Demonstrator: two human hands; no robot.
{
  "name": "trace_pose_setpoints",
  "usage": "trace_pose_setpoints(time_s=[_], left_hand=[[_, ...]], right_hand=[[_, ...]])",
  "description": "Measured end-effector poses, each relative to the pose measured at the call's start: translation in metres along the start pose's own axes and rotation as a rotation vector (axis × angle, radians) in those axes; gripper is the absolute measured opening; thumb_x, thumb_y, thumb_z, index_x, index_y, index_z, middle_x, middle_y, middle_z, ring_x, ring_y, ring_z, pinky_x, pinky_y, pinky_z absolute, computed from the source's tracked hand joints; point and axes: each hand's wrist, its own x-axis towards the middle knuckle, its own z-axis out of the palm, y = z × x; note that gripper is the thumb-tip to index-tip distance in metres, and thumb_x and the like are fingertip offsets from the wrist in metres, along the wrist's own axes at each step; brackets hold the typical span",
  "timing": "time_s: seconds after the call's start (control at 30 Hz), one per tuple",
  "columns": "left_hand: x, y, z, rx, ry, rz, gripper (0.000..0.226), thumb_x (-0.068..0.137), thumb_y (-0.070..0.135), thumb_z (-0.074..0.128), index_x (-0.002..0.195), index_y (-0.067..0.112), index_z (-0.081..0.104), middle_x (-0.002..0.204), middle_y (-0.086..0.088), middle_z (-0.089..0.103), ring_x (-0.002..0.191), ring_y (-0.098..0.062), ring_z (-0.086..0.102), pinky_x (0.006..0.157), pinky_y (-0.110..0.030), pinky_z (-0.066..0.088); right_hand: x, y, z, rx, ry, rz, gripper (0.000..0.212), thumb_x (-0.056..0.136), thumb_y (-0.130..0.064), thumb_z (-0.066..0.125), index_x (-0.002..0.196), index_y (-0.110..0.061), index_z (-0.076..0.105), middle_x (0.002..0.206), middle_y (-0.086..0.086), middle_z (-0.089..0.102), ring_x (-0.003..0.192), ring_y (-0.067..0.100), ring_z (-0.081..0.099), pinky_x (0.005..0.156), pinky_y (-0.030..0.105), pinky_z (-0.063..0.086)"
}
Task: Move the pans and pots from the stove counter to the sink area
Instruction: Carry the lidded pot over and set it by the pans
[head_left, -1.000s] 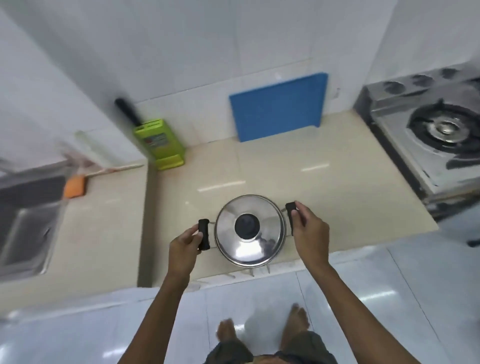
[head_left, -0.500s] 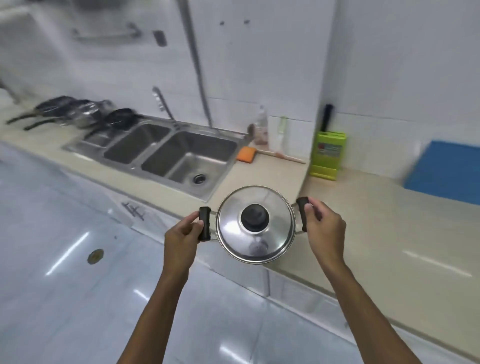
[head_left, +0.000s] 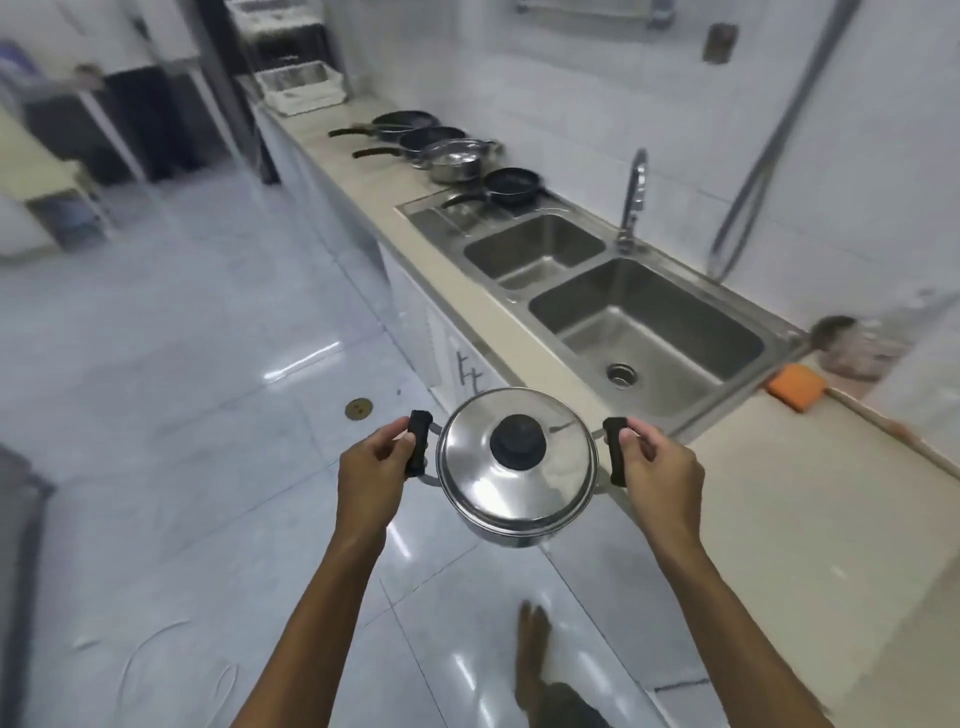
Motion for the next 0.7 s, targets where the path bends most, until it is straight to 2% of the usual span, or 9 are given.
trace_pose_setpoints(time_s=[0.13,0.27,0.4,0.47,0.53,0.57,0.6,0.67,0.7], left_hand=[[0.077,-0.001,-0.020,-0.020,0.071,-0.049,0.029,0.099,0.013,0.059,0.125,0.015,0.073,0.110,-0.009,0.078,0.097,-0.025,0.075,0.097,-0.042,0.059],[0.173,0.008,-0.031,0.018,0.112,-0.099,0.029,0.099,0.014,0.059,0.125,0.016,0.073,0.116,-0.016,0.075,0.106,-0.036,0.071,0.101,-0.050,0.055],[0.267,0.029,-0.044,0.041,0.143,-0.117,0.030,0.099,0.015,0.059,0.127,0.020,0.072,0.113,-0.009,0.077,0.100,-0.026,0.074,0.096,-0.045,0.058],[0.311,0.038,-0.053,0.041,0.157,-0.127,0.029,0.099,0.015,0.060,0.124,0.024,0.073,0.107,-0.004,0.079,0.096,-0.022,0.075,0.090,-0.039,0.059],[0.351,0.044,-0.060,0.026,0.172,-0.108,0.029,0.099,0.015,0.060,0.111,0.037,0.076,0.094,0.005,0.081,0.089,-0.017,0.077,0.079,-0.030,0.058],[0.368,0.046,-0.064,0.022,0.181,-0.103,0.031,0.098,0.015,0.061,0.104,0.043,0.075,0.089,0.009,0.081,0.085,-0.015,0.077,0.074,-0.026,0.056],[0.391,0.048,-0.068,0.017,0.192,-0.107,0.033,0.098,0.015,0.061,0.101,0.045,0.074,0.088,0.010,0.081,0.084,-0.014,0.077,0.072,-0.025,0.055],[0.436,0.049,-0.076,0.014,0.201,-0.124,0.030,0.097,0.016,0.062,0.101,0.043,0.074,0.087,0.008,0.081,0.085,-0.016,0.077,0.073,-0.026,0.055],[0.461,0.048,-0.080,0.014,0.198,-0.128,0.029,0.097,0.016,0.063,0.102,0.042,0.075,0.087,0.007,0.081,0.085,-0.017,0.077,0.074,-0.027,0.055]], right_hand=[[0.055,-0.029,0.080,0.035,-0.065,-0.021,0.028,0.096,-0.022,0.063,0.120,-0.016,0.075,0.109,0.004,0.078,0.094,0.011,0.068,0.083,0.025,0.050],[0.122,-0.058,0.162,0.059,-0.120,-0.033,0.029,0.098,-0.022,0.061,0.124,-0.014,0.072,0.109,0.004,0.077,0.094,0.014,0.070,0.082,0.025,0.055],[0.190,-0.101,0.235,0.076,-0.168,-0.032,0.030,0.100,-0.021,0.060,0.126,-0.011,0.070,0.111,0.010,0.077,0.097,0.021,0.072,0.088,0.041,0.061],[0.223,-0.121,0.270,0.048,-0.186,-0.051,0.031,0.099,-0.020,0.059,0.126,-0.011,0.070,0.112,0.009,0.076,0.096,0.018,0.070,0.086,0.031,0.060],[0.253,-0.139,0.305,0.025,-0.199,-0.075,0.029,0.099,-0.021,0.059,0.125,-0.013,0.072,0.109,0.007,0.077,0.091,0.013,0.068,0.074,0.010,0.051],[0.266,-0.147,0.320,0.021,-0.209,-0.084,0.029,0.099,-0.021,0.059,0.124,-0.014,0.072,0.108,0.007,0.077,0.089,0.012,0.068,0.071,0.007,0.050],[0.282,-0.155,0.339,0.026,-0.226,-0.083,0.029,0.099,-0.022,0.059,0.124,-0.014,0.072,0.107,0.007,0.077,0.089,0.013,0.069,0.072,0.011,0.053],[0.309,-0.170,0.378,0.037,-0.252,-0.071,0.028,0.099,-0.022,0.059,0.123,-0.015,0.073,0.106,0.007,0.078,0.093,0.018,0.071,0.080,0.030,0.060],[0.323,-0.176,0.398,0.039,-0.250,-0.070,0.028,0.099,-0.022,0.059,0.122,-0.015,0.073,0.105,0.006,0.078,0.093,0.018,0.071,0.081,0.032,0.060]])
